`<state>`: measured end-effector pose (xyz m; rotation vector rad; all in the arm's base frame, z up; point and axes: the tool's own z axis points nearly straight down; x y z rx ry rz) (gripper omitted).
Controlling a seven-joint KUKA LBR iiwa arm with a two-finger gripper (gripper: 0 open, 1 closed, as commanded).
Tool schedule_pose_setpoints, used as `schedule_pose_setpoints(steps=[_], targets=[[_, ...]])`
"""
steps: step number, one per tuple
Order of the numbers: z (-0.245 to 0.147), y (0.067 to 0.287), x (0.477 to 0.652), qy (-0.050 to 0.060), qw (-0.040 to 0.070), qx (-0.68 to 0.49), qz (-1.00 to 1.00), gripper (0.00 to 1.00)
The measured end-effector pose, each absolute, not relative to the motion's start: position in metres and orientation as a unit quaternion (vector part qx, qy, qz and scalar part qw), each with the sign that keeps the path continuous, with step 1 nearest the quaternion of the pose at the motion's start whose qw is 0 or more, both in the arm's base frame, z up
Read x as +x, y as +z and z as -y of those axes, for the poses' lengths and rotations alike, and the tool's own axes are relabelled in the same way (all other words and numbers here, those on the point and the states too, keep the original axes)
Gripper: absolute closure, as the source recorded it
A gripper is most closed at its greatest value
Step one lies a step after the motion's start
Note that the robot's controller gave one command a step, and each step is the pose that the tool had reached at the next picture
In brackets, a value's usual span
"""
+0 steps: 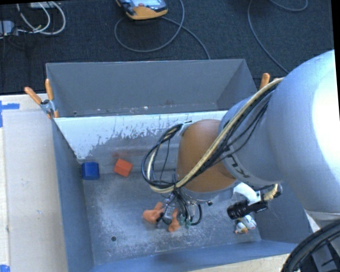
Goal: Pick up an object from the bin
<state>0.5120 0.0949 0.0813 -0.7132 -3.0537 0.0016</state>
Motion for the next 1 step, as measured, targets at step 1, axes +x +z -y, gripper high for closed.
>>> schedule_pose_setpoints(steps=[1], targets=[[-0.1097, 0.2605, 0.51, 0.0, 0.001, -0.26, 0.966, 1.0]])
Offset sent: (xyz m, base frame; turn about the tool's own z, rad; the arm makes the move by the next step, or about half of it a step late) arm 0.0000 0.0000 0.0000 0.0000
